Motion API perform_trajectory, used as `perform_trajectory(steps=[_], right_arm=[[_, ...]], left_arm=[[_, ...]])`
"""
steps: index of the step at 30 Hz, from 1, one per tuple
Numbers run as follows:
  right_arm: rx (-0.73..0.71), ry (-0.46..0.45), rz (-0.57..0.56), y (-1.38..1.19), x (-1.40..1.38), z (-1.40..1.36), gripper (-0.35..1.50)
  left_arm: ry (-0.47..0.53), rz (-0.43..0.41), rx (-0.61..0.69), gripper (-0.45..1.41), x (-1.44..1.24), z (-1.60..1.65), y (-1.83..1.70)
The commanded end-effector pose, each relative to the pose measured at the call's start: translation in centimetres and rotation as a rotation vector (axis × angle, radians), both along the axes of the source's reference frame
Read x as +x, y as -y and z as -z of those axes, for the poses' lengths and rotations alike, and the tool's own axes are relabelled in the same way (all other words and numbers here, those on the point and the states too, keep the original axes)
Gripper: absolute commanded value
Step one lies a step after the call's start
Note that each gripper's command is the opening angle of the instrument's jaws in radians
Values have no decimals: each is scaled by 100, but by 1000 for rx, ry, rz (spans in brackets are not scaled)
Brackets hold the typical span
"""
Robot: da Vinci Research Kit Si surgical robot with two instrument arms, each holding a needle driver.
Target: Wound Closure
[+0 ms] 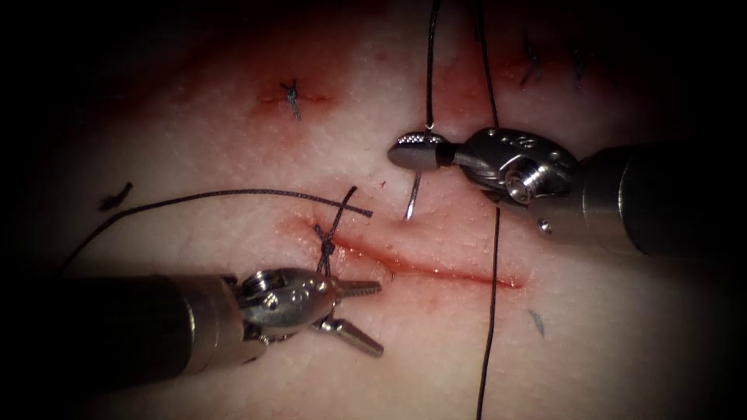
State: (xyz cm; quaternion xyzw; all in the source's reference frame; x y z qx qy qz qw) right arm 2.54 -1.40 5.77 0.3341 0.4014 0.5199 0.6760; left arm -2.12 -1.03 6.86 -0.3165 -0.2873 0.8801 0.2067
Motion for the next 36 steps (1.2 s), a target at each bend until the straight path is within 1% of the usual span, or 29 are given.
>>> perform_trajectory(steps=[1, 6, 10, 17, 19, 20, 22, 23, 24, 25, 27, 28, 30, 31, 34, 36], right_arm=[[26, -23, 1, 6, 10, -5, -35], [95, -50, 0, 14, 12, -6, -35], [134, -51, 13, 24, 15, -7, -35], [203, -79, 50, 43, 20, -2, -35], [203, -89, 61, 46, 21, 0, -35], [200, -85, 37, 45, 22, 1, -35], [99, -95, 25, 38, 21, 1, -35], [13, -116, -9, 27, 19, 0, 4], [13, -116, -9, 27, 19, 0, 4], [-28, -116, -26, 21, 17, -1, 32], [-117, -104, -52, 9, 13, -5, 78], [-150, -97, -66, 5, 11, -7, 91], [-269, -63, -86, -5, 8, -12, 114], [-306, -59, -95, -9, 7, -14, 123], [-444, -49, -115, -21, 2, -17, 135], [-522, -30, -117, -28, 0, -16, 138]], left_arm=[[2, -2, 1, 69, -6, -6, 5], [3, -3, 2, 69, -4, -6, 4], [3, -8, 3, 69, -1, -4, 5], [27, -44, 27, 71, 9, 0, 11], [32, -53, 33, 71, 13, 0, 12], [33, -55, 33, 71, 14, 0, 12], [32, -58, 33, 71, 16, 1, 12], [30, -60, 33, 71, 17, 1, 13], [30, -60, 33, 71, 17, 1, 13], [30, -60, 33, 71, 16, 1, 13], [31, -62, 35, 71, 16, 1, 13], [31, -62, 35, 71, 16, 1, 14], [31, -62, 35, 71, 16, 1, 14], [32, -63, 37, 71, 15, 1, 14], [32, -63, 37, 71, 15, 1, 14], [31, -63, 37, 71, 15, 1, 14]])
